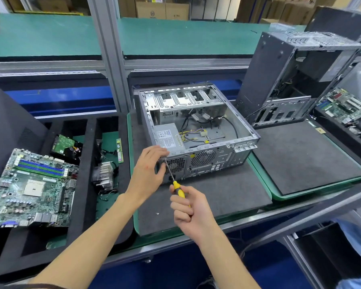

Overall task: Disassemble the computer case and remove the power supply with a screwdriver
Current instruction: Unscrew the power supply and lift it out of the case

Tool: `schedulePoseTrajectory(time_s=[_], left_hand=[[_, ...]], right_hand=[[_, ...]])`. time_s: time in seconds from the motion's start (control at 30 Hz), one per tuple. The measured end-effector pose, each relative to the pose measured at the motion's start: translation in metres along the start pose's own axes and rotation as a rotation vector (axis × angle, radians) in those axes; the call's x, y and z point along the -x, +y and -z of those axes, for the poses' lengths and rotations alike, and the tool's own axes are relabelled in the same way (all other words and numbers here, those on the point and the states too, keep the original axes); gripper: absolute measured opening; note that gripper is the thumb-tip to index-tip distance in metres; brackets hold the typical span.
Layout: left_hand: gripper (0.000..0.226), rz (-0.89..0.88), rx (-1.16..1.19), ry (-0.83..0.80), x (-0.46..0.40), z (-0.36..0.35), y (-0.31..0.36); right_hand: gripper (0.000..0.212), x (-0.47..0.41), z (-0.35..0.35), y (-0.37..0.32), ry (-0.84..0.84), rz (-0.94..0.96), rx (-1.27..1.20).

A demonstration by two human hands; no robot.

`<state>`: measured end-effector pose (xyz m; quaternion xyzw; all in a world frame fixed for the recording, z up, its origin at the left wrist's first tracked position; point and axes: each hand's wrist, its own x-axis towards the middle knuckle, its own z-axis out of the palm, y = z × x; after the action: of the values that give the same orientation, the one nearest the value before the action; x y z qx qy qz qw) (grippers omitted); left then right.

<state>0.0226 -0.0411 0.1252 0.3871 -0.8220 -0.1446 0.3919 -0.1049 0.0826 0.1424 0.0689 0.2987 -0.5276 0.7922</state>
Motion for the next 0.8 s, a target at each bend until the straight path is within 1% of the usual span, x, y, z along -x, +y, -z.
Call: schedulePoseTrajectory(time_s=[0.03,0.07,0.13,0.17,0.23,0.3,0.37,0.4,0.43,0.47,0.53,0.6,0.7,0.8], left_hand=[[0.031,0.001,0.001,0.004,0.001,-0.001,0.001],[0.031,0.002,0.001,0.007,0.002,-0.001,0.001],[0.032,-0.002,-0.004,0.014,0.004,-0.002,0.003],[0.033,-0.007,-0.007,0.015,0.004,-0.002,0.003],[0.036,-0.013,-0.009,0.015,0.005,-0.002,0.004],[0.040,-0.002,-0.001,0.020,0.006,-0.004,0.005],[0.043,0.019,0.004,0.029,0.008,-0.005,0.007],[0.044,0.028,0.005,0.031,0.009,-0.006,0.008],[0.046,0.034,0.006,0.029,0.010,-0.006,0.009],[0.047,0.037,0.006,0.023,0.010,-0.006,0.009],[0.049,0.034,-0.001,0.007,0.011,-0.005,0.009],[0.050,0.023,-0.011,-0.002,0.011,-0.003,0.007],[0.046,0.002,-0.015,0.003,0.012,-0.003,0.005],[0.037,-0.023,-0.007,0.041,0.011,-0.006,0.005]], right_hand=[[0.021,0.000,0.001,0.003,-0.049,-0.031,-0.117],[0.021,-0.001,0.001,0.007,-0.082,-0.036,-0.184],[0.022,-0.003,-0.001,0.015,-0.074,0.009,-0.172],[0.024,-0.005,-0.003,0.018,-0.022,0.052,-0.096],[0.027,-0.009,-0.006,0.022,0.140,0.198,0.193],[0.027,-0.012,-0.005,0.025,0.287,0.386,0.584],[0.027,-0.012,-0.003,0.029,0.392,0.544,1.007],[0.027,-0.011,-0.005,0.029,0.441,0.580,1.144],[0.027,-0.010,-0.008,0.029,0.469,0.567,1.163],[0.028,-0.010,-0.011,0.026,0.456,0.499,1.061],[0.031,-0.010,-0.016,0.018,0.357,0.281,0.718],[0.037,-0.005,-0.018,0.014,0.254,0.138,0.481],[0.032,0.001,-0.014,0.014,0.130,0.064,0.232],[0.028,0.005,-0.015,0.016,0.045,0.032,0.115]])
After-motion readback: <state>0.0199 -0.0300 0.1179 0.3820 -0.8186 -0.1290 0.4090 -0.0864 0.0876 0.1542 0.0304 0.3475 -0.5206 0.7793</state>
